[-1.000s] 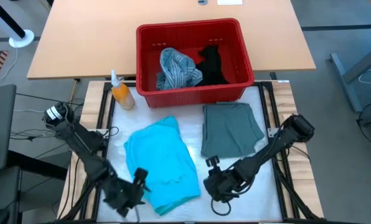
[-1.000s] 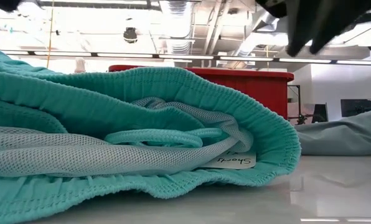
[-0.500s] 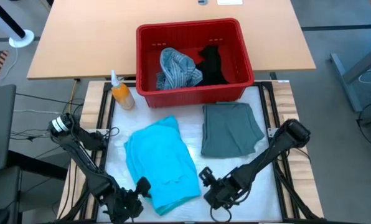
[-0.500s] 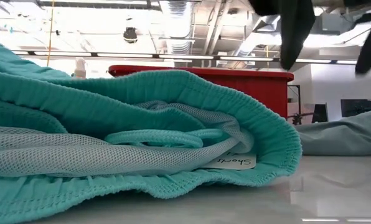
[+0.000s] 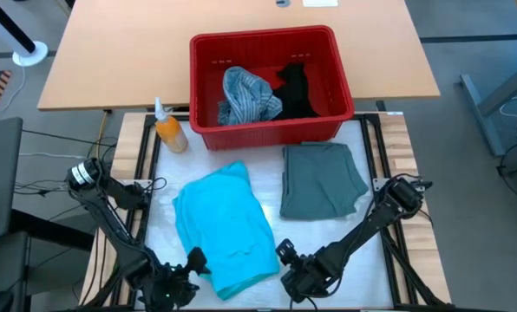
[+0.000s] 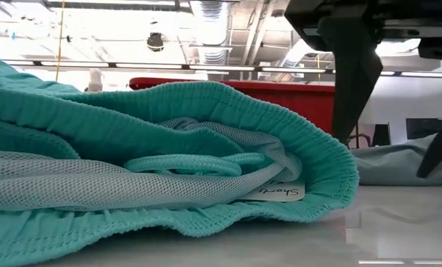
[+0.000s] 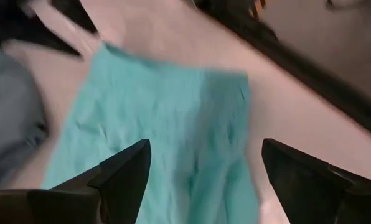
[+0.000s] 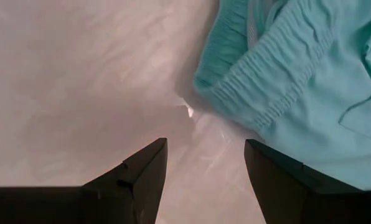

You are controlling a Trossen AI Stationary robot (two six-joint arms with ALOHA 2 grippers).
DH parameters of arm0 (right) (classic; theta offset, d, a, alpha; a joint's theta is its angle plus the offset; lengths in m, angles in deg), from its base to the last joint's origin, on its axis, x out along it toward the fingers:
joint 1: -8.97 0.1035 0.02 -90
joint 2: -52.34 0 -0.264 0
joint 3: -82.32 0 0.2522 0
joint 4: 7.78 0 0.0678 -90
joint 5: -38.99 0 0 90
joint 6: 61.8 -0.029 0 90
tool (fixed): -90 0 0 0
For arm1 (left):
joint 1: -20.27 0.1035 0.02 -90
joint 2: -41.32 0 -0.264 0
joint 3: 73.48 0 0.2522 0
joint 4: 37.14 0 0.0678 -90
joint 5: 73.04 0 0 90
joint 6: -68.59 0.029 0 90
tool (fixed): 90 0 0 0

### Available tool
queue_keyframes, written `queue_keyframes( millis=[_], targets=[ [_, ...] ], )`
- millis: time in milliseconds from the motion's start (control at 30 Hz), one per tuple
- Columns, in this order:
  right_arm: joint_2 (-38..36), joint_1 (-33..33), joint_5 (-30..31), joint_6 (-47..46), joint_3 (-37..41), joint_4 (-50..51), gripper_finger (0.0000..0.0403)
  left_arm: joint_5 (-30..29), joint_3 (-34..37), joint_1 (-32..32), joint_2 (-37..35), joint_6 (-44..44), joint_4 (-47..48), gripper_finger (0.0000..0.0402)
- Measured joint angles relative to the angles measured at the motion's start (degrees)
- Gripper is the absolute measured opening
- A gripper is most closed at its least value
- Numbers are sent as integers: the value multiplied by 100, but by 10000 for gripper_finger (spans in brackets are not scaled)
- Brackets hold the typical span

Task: Fold Laundry from Bin
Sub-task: Fold the light blue shorts

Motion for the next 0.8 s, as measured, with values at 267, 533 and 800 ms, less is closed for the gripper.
queue_keyframes(
  millis=[267, 533, 800],
  targets=[
    [0, 167, 40, 2, -2, 104, 244, -260, 13, 67, 655, 359, -874, 297],
    [0, 355, 40, -96, -2, 191, 243, -205, 33, 109, 939, -185, -901, 297],
    [0, 534, 217, -630, -2, 278, 243, -399, -389, -29, 1923, -165, -1158, 297]
  ],
)
